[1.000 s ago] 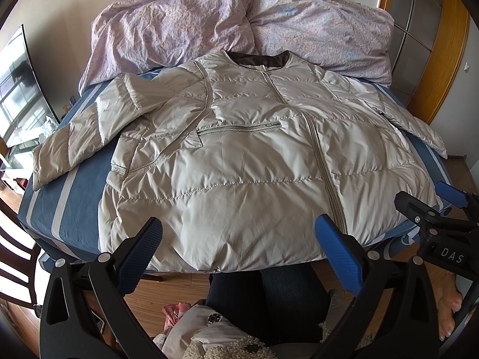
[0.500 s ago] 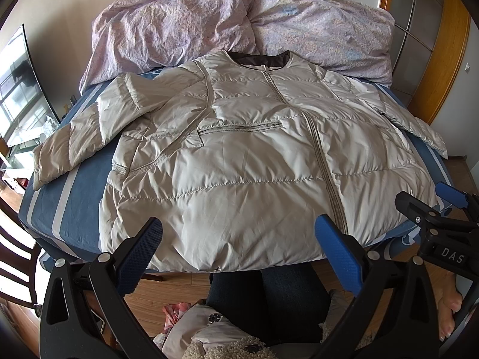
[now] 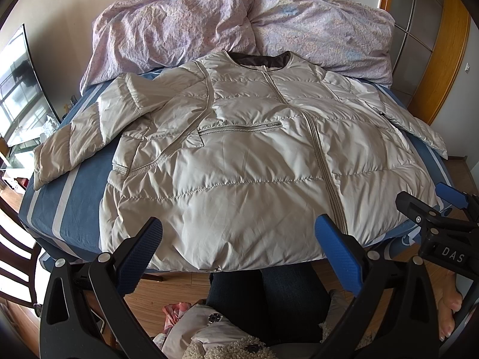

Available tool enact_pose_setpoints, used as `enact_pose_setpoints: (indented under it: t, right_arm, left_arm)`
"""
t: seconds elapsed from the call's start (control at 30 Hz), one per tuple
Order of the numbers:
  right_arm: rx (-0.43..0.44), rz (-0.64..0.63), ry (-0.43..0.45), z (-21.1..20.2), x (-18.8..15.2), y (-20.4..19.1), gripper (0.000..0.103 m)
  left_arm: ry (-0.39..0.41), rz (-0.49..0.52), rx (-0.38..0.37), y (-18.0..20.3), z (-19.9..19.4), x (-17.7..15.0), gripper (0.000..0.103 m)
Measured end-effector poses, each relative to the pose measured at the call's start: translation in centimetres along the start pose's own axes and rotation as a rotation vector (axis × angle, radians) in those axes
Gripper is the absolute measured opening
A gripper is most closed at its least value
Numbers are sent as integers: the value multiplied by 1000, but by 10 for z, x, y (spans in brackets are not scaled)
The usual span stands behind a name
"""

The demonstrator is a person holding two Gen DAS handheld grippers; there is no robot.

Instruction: Fold large clothes

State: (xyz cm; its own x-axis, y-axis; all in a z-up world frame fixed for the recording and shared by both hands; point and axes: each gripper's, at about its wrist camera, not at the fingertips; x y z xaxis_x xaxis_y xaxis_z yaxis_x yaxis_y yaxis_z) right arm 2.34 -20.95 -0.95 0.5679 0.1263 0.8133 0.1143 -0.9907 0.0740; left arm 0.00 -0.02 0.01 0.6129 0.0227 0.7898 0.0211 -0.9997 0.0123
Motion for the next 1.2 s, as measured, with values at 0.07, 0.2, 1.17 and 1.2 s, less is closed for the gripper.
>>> enact_pose_setpoints:
  t: [0.07,0.2,1.17,1.2]
  right_arm:
    - [0,1,0,0,0,0,101]
    - [0,1,-1,0,0,0,101]
    - [-17,589,98,63,31,166,101]
    - [-23,658,92,73,32,185,101]
  left_arm:
    - [0,0,0,0,0,0,102]
    - [0,0,1,0,0,0,102]
    - [-67,-59,-60,-22,35,15,102]
    - [-72,-64,-71,-23,38,16,102]
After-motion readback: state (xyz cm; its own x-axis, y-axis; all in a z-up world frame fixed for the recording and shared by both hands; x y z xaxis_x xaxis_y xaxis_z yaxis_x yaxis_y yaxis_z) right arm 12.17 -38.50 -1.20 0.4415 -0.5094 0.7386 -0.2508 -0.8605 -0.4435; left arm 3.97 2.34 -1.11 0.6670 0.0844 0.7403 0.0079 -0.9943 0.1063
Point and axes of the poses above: each gripper's, at about its wrist camera, not at the fingertips, and z roughly the way its jaws point, y to its right, x to its top, and after that the axes turned 15 degrees about y, right-handed
